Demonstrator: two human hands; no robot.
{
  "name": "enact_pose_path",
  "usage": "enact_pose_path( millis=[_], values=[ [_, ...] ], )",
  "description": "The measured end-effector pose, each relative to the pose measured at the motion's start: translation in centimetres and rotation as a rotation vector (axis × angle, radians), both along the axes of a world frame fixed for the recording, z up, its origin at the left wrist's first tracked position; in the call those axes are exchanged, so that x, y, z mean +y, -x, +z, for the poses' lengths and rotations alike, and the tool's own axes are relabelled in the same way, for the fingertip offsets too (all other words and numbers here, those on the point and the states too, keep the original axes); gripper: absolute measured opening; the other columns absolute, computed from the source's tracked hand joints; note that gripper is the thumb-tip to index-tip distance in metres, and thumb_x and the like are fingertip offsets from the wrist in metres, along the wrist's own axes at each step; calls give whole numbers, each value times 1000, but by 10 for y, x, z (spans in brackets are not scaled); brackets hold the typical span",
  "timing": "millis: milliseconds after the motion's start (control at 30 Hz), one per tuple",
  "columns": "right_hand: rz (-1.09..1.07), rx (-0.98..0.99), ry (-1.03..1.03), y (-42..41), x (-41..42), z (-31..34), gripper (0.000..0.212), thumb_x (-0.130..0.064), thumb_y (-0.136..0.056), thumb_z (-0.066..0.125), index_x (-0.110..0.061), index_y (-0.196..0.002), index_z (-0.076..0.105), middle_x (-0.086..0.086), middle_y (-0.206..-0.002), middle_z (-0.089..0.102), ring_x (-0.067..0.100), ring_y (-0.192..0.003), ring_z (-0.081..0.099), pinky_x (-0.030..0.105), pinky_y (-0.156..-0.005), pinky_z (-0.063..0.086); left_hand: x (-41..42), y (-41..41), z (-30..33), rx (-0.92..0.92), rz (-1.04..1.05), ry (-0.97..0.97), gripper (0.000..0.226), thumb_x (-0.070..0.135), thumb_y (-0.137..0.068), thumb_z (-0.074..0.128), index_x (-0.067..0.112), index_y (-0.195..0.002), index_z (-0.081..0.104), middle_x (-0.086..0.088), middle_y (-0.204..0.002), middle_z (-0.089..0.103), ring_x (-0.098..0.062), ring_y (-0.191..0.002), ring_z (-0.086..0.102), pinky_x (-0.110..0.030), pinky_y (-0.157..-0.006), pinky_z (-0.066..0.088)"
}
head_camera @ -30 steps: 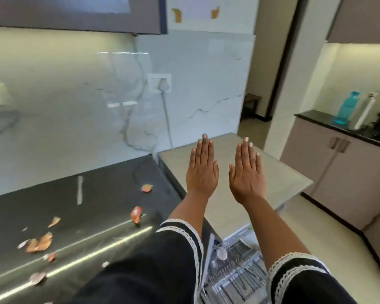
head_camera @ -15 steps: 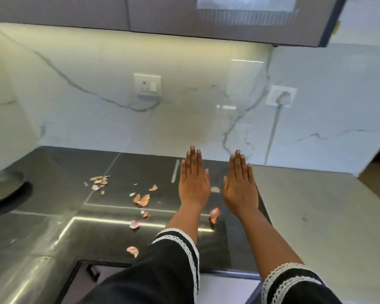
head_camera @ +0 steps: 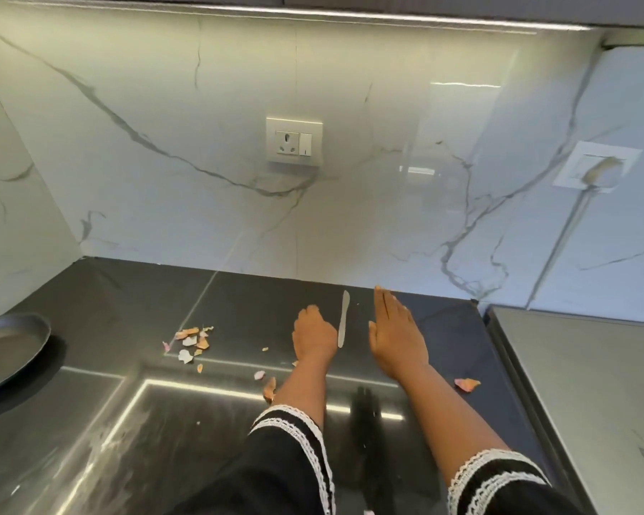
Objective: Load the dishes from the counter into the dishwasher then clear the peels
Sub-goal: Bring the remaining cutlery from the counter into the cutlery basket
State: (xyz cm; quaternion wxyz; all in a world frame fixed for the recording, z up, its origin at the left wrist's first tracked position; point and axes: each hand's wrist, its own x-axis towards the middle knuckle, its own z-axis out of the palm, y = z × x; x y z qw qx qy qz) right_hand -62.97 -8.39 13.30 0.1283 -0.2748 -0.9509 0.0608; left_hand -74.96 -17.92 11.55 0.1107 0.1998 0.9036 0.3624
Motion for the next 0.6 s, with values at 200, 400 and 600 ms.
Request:
enact_pose_path(
  millis=[200, 400, 600],
  values=[
    [-177, -8, 365, 63, 10, -22, 40, -29, -102, 39, -10, -137, 46, 12, -139, 49, 28, -122, 50, 38, -98, 43, 26, 49, -33, -388, 23, -154, 35, 10, -89, 62, 8, -124, 59, -11, -126, 59, -26, -115, 57, -28, -93, 43],
    [-404, -77, 737, 105, 23, -58, 20, -13, -96, 43, -13, -77, 49, 15, -106, 58, 23, -87, 52, 25, -68, 37, 53, 73, -82, -619, -18, -130, 18, 3, -81, 57, 15, -90, 65, -9, -94, 66, -29, -90, 63, -33, -80, 50],
    [-549, -58, 889, 121, 38, -72, 22, -7, -94, 46, 2, -108, 61, 17, -119, 55, 18, -80, 52, 21, -55, 37, 81, 95, -84, -720, -28, -50, 16, 6, -85, 54, 1, -81, 68, -16, -84, 71, -28, -82, 71, -40, -82, 59]
  ],
)
